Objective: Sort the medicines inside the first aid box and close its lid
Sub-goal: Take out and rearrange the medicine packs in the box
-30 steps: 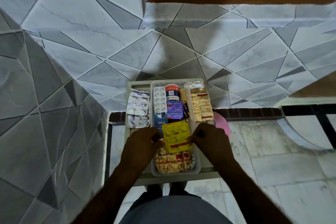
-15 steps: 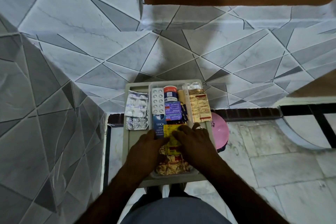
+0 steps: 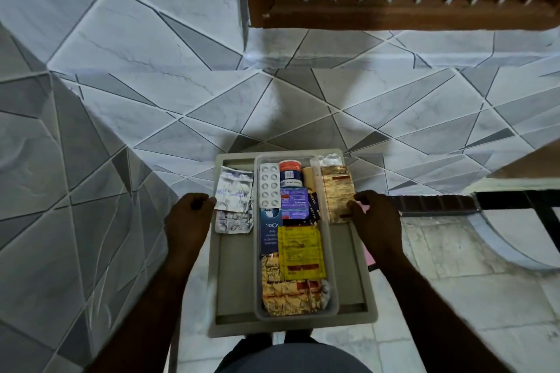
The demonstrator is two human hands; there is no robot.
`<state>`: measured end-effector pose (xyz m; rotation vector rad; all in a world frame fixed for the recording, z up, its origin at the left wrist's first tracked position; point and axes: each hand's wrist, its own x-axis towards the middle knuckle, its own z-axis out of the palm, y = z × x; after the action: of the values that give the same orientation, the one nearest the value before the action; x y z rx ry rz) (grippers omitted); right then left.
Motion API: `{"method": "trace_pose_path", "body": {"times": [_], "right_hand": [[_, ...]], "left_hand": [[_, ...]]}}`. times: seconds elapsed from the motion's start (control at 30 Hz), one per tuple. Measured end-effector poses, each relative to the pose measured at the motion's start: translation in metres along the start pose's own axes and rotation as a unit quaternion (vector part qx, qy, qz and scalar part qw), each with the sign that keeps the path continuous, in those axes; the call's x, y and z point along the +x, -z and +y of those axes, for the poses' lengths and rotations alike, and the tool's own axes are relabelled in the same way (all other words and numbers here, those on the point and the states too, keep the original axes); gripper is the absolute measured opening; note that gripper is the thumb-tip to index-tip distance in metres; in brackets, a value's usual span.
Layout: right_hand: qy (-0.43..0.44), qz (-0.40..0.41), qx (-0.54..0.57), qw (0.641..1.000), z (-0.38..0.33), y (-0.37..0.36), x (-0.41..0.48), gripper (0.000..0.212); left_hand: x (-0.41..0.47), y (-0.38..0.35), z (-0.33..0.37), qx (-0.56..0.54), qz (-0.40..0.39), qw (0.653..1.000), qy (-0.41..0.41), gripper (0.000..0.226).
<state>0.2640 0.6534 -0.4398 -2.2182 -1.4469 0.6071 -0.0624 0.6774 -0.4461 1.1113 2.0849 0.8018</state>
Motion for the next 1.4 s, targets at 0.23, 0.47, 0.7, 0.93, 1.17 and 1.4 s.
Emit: {"method": "trace_pose_path", "body": {"times": [0.23,0.47,0.7,0.93,1.17,1.4], "right_hand": [[-0.046,-0.028,0.012,0.998,-0.001,-0.008,0.018,0.028],[-0.091,-0.045,0.072,0.992,-0.008,-0.009,0.020,0.029],[-0.142,-0.030,0.181,0.973,-0.003,-0.003,0.029,0.024],[-0.125,0.009,0.239,0.963,-0.014,0.016,0.025,0.017],[-0.064,0.071,0.266,0.959,-0.035,0.031,0.021,0.014],[-0.062,0.085,0.310,0.945,-0.041,0.038,0.020,0.015]], "left_hand": [[0.031,-0.017,-0.007,0.049,-0.041,0.997,0.032,0.036],[0.033,-0.024,-0.012,0.038,-0.041,0.998,0.033,0.024],[0.037,-0.022,-0.007,-0.024,-0.055,0.997,0.041,0.022],[0.034,-0.026,-0.004,0.025,-0.068,0.996,0.052,0.039],[0.035,-0.033,-0.001,0.090,-0.060,0.993,0.050,0.054],[0.037,-0.029,0.007,0.043,-0.083,0.993,0.073,0.035]]}}
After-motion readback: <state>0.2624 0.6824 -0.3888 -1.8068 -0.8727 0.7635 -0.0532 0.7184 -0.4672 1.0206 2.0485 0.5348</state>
